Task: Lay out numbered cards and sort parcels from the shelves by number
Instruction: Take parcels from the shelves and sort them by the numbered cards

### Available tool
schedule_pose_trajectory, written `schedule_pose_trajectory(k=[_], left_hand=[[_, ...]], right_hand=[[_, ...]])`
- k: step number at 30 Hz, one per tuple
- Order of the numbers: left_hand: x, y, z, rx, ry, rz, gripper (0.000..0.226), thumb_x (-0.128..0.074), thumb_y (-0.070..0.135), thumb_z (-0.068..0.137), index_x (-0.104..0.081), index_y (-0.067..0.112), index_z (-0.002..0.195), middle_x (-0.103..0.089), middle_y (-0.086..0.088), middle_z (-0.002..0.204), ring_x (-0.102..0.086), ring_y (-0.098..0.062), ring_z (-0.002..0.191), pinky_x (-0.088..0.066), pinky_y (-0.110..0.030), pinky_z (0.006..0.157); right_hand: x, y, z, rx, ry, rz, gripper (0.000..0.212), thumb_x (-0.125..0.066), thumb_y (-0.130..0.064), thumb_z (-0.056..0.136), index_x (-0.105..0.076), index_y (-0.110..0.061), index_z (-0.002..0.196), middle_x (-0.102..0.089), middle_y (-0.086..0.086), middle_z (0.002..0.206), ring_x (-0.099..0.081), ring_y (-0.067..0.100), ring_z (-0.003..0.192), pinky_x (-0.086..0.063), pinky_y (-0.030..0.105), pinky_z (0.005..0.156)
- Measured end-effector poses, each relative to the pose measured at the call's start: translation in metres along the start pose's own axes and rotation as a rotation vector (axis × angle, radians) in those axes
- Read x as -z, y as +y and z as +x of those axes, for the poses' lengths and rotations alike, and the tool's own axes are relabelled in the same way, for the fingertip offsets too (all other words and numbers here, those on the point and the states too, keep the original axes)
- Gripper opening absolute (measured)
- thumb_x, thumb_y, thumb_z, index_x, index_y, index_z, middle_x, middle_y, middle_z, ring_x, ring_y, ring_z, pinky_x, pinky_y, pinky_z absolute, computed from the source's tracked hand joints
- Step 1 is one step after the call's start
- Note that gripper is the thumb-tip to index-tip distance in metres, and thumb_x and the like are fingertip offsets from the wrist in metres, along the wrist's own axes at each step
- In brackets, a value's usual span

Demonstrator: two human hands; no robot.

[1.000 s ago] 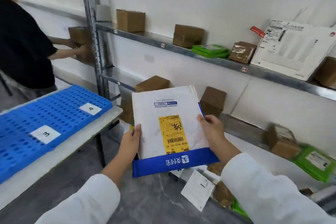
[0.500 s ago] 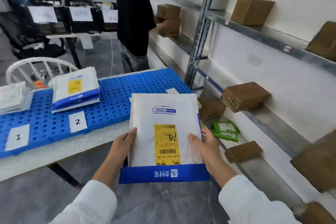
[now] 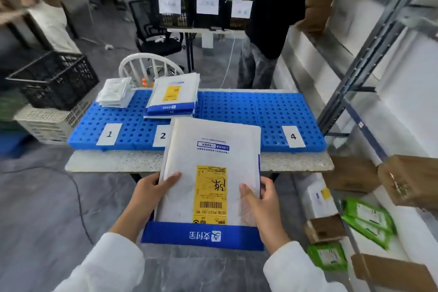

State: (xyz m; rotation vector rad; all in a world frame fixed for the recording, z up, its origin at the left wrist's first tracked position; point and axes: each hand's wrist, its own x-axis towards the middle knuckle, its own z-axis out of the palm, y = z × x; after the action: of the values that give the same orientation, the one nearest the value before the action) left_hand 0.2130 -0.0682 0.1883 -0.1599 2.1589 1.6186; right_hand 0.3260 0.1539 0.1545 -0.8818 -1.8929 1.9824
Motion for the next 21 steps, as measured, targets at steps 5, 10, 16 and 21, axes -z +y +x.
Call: schedule_pose_trajectory(k=[5,10,16,21], left_hand=[[0.026,0.010,0.010,-0.033,0.106,-0.074,0.029,-0.067,0.041,0.085,-0.067,0.014,0.095,-0.075,-0.004,0.084,-0.073,-0.021,0.071,-0.055,-0.028,0.058],[0.048,0.011,0.040,-0.034,0.143,-0.199,0.034,-0.070,0.039,0.081,-0.068,0.012,0.102,-0.076,-0.006,0.092,-0.073,-0.027,0.083,-0.058,-0.045,0.079],[0.088,0.013,0.107,-0.008,0.143,-0.250,0.031,-0.068,0.037,0.084,-0.067,0.010,0.099,-0.075,-0.005,0.091,-0.072,-0.026,0.082,-0.057,-0.035,0.069],[0.133,0.015,0.167,0.039,0.122,-0.257,0.026,-0.066,0.038,0.085,-0.066,0.014,0.095,-0.075,-0.004,0.088,-0.072,-0.024,0.079,-0.055,-0.031,0.063]], right_hand=[[-0.036,-0.019,0.028,0.068,-0.107,-0.042,0.043,-0.071,-0.028,0.085,-0.047,-0.025,0.121,-0.065,-0.009,0.110,-0.065,0.005,0.096,-0.055,0.025,0.078],[-0.069,-0.029,0.069,0.123,-0.125,-0.108,0.049,-0.074,-0.030,0.082,-0.048,-0.024,0.124,-0.065,-0.006,0.115,-0.063,0.007,0.104,-0.053,0.024,0.085],[-0.136,-0.029,0.118,0.114,-0.126,-0.190,0.054,-0.073,-0.038,0.080,-0.047,-0.027,0.127,-0.064,-0.003,0.121,-0.062,0.012,0.110,-0.053,0.039,0.094],[-0.202,-0.033,0.150,0.069,-0.124,-0.222,0.042,-0.073,-0.032,0.083,-0.049,-0.031,0.117,-0.065,-0.003,0.117,-0.064,0.011,0.103,-0.054,0.038,0.093]])
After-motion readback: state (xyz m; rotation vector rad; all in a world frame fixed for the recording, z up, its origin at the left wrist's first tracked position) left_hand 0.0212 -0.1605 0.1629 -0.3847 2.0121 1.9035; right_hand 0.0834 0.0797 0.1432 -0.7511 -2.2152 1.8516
